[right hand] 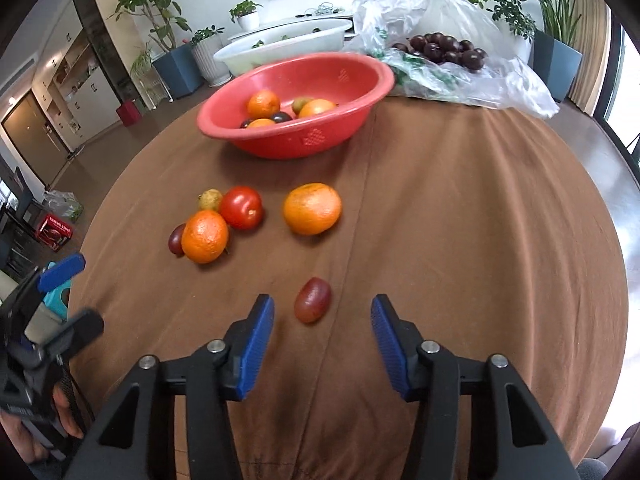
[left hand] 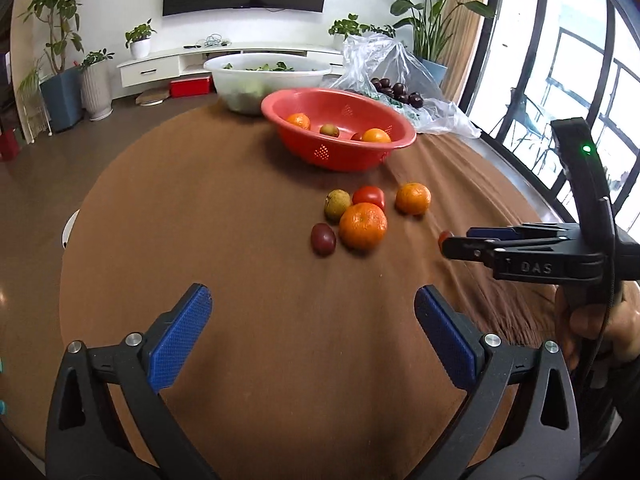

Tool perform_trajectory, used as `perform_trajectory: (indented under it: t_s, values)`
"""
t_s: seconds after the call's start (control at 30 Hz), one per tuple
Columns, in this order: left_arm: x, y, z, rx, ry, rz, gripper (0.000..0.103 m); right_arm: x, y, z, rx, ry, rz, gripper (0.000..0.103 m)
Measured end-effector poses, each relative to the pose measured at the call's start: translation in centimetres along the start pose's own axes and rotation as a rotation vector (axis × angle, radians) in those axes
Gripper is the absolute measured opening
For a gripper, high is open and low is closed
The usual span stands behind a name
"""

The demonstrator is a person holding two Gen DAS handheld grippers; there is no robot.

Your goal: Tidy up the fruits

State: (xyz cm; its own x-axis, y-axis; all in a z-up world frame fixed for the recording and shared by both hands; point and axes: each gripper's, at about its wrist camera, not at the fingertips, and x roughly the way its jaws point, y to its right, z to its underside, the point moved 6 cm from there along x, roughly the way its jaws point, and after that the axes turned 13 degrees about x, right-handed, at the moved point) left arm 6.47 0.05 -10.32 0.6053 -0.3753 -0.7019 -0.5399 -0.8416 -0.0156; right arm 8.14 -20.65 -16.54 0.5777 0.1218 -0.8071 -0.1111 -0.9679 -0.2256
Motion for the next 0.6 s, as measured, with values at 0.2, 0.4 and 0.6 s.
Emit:
perform_trajectory:
  t_s: [0.2,0.4,0.6]
  values:
    - [-0.7,-0.2,-0.2,-0.007,0.029,-0.013,0.103,0.7,-0.7,0.2,-0.024,-0.013,0.030,0.046]
    - [-0.1,-0.3,0.0,-0.024,-0.003,-0.017,0.103,1.2,-1.1,0.1,-0.051,-0.010,0.075,0.041]
    - [0.4,-0.2,0.2,-0.023,-0.031,-0.018,0.103,1.5,-1.3,0.1,-0.097,-0.003,0.138,0.034]
